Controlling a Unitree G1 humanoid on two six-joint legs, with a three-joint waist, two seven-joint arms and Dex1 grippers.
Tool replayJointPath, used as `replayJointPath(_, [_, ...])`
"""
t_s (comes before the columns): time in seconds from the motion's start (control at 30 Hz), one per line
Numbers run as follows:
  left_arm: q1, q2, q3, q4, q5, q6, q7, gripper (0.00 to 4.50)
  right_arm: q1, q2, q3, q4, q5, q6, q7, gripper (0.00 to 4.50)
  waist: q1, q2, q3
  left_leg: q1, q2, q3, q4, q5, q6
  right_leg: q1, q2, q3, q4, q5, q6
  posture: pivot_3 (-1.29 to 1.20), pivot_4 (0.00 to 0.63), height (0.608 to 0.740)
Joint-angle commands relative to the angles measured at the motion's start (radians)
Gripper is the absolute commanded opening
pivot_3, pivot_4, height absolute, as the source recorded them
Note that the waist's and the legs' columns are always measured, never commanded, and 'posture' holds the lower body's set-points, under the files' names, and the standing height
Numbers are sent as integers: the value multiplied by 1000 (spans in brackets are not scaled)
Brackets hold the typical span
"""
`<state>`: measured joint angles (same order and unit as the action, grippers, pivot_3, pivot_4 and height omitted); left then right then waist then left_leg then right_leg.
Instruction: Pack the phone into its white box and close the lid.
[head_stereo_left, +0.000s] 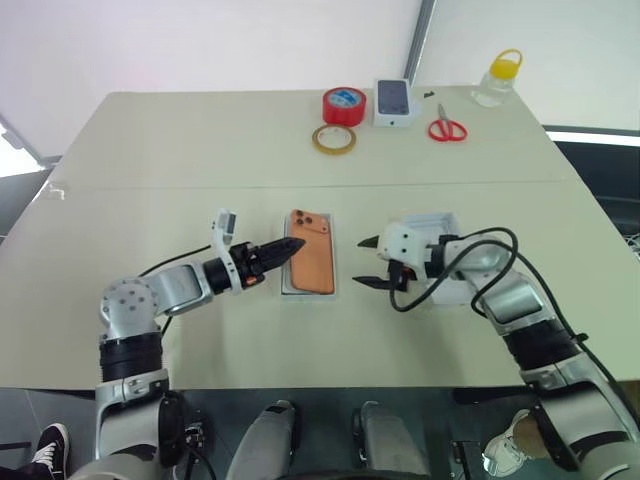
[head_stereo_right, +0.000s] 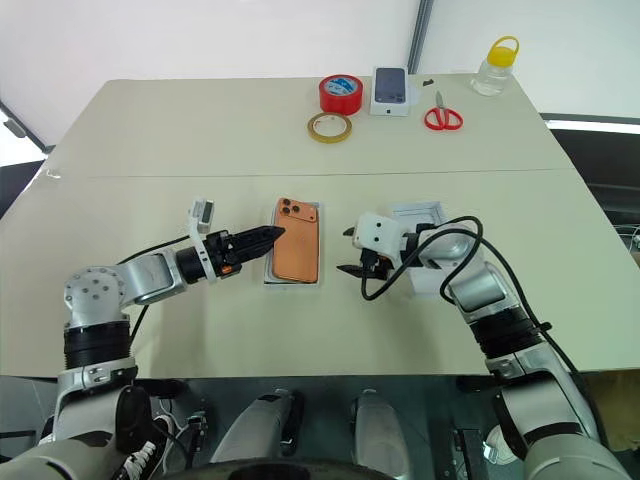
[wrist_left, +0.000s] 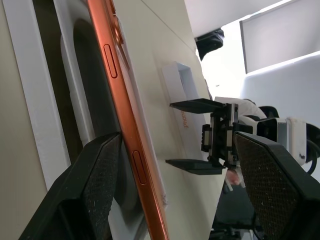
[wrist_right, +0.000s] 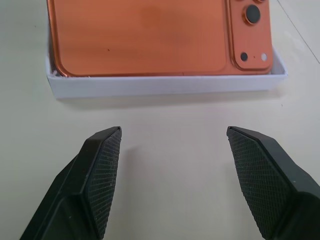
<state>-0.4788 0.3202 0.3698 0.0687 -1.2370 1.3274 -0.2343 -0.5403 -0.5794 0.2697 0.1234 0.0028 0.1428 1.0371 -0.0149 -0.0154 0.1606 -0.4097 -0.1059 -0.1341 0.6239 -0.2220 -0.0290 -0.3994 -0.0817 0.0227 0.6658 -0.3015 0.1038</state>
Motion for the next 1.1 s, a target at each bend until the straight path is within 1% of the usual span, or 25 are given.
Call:
replayJointPath(0.03, [-10,33,37,-56,-51,13,20,3706,-22,8,-5,-13,1,-17,-4,3536,0,0,0,0,0,0,0,0,0,0,0,0,0,0,0,0,150,740])
replayJointPath(0.2, [0,64,58,-77,-90,22,52,3706,-24,12,-4,-5,-3,-23,-3,3536,1,0,0,0,0,0,0,0,0,0,0,0,0,0,0,0,150,740])
replayJointPath(0.3, [6,87,59,-99,-52,-19,49,3706,-31,18,-5,3,-4,-25,-7,3536,0,0,0,0,0,0,0,0,0,0,0,0,0,0,0,0,150,740])
replayJointPath(0.33, [8,104,56,-97,-9,-52,49,3480,-37,24,-10,10,1,-13,-9,3536,-1,0,0,0,0,0,0,0,0,0,0,0,0,0,0,0,150,740])
replayJointPath(0.37, [26,150,4,-117,102,-132,19,3207,-44,29,-11,22,-2,-12,-15,3536,-4,0,0,0,0,0,0,0,0,0,0,0,0,0,0,0,150,740])
replayJointPath(0.4, [40,181,-34,-129,188,-201,-8,2853,-50,32,-10,33,-10,-20,-23,2982,-6,0,0,0,0,0,0,0,0,0,0,0,0,0,0,0,150,740])
replayJointPath(0.43, [48,199,-61,-132,244,-247,-26,2370,-55,36,-10,45,-20,-28,-34,2644,-7,1,0,1,0,1,-1,0,0,-1,0,1,0,0,0,0,150,740])
replayJointPath(0.5, [68,234,-142,-144,353,-338,-79,1296,-71,47,-7,76,-48,-47,-73,1641,-1,1,0,1,0,1,-2,0,-1,0,0,1,0,0,0,0,150,740])
replayJointPath(0.57, [91,247,-241,-151,464,-428,-130,253,-85,58,7,110,-82,-70,-108,561,3,1,0,1,0,1,-2,0,-1,0,0,2,0,0,0,0,150,740])
replayJointPath(0.6, [97,244,-281,-152,508,-464,-150,0,-89,64,14,123,-98,-81,-120,17,5,1,0,1,0,1,-2,0,0,0,0,1,-1,0,0,0,150,740])
replayJointPath(0.63, [100,240,-307,-149,539,-490,-166,0,-93,69,18,135,-108,-91,-128,17,6,1,0,1,-1,1,-2,0,0,0,-1,1,-1,0,0,0,150,740])
replayJointPath(0.73, [95,245,-437,-129,694,-601,-210,0,-92,87,31,142,-117,-97,-132,17,4,1,0,1,-1,1,-2,0,0,0,-1,1,-1,0,0,0,150,740])
replayJointPath(0.83, [84,216,-510,-91,775,-674,-263,0,-89,104,44,136,-131,-100,-144,17,2,1,0,1,0,1,-3,0,0,-1,-1,1,-1,0,0,0,150,740])
replayJointPath(0.9, [77,216,-595,-56,866,-755,-321,0,-87,115,51,134,-139,-98,-153,17,2,1,0,1,0,1,-3,0,0,0,0,1,0,0,0,0,150,740])
replayJointPath(0.93, [76,216,-618,-42,896,-781,-343,0,-86,118,51,134,-142,-99,-156,17,2,1,0,1,0,1,-3,0,0,0,0,1,0,0,0,0,150,740])
replayJointPath(1.0, [78,195,-634,-20,910,-791,-376,0,-83,122,47,130,-142,-92,-155,17,2,1,0,1,0,1,-3,0,0,0,0,1,0,0,0,0,150,740])
replayJointPath(1.1, [86,158,-643,-35,896,-769,-433,0,-72,110,43,112,-145,-92,-150,17,8,1,-1,1,-1,1,-2,-1,2,1,-1,0,-1,0,0,0,150,740])
